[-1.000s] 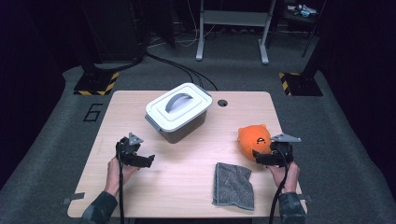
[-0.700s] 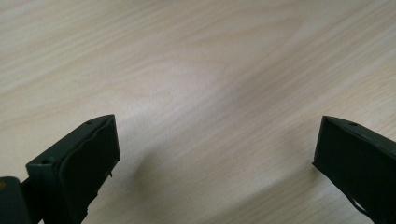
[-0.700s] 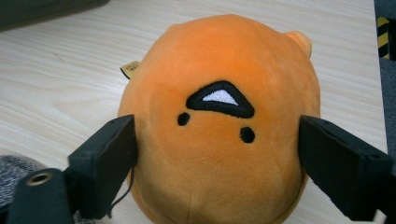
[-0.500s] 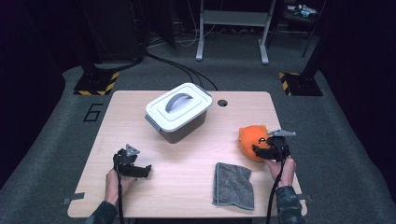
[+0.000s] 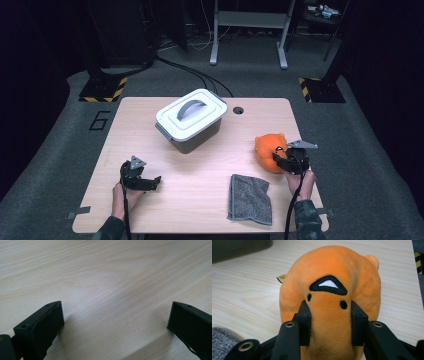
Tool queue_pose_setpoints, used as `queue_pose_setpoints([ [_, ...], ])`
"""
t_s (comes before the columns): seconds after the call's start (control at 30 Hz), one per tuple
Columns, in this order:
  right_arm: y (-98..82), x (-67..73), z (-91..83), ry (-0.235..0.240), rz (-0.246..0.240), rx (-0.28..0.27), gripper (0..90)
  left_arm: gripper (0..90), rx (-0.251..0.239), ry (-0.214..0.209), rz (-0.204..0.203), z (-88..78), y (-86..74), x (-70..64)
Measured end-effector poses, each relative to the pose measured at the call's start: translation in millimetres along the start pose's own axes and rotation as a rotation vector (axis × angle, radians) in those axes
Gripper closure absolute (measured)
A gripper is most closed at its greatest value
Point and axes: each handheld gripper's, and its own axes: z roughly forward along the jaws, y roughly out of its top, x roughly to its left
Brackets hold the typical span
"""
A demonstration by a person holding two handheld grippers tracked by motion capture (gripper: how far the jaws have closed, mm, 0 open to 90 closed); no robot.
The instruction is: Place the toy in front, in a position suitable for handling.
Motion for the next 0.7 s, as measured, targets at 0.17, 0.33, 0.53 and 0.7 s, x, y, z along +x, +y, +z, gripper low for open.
queue_pose_setpoints([
  [0.17,5.1,6.6,-6.1,0.034,-0.011,-0.030,62.2,0.0,-0.001,0.003,-0.003,-0.1,-0.2,-0.3],
  [0.33,12.1,20.9,-12.1,0.067,-0.045,-0.063,62.1,0.1,0.000,0.002,-0.002,-0.1,-0.2,-0.1],
  [0.53,19.0,38.1,-20.1,0.114,-0.074,-0.093,61.7,0.1,0.000,0.001,-0.002,-0.2,-0.2,-0.1],
  [0.7,22.8,55.4,-22.9,0.167,-0.104,-0.101,61.4,0.1,0.000,0.002,-0.003,-0.2,-0.2,-0.2],
])
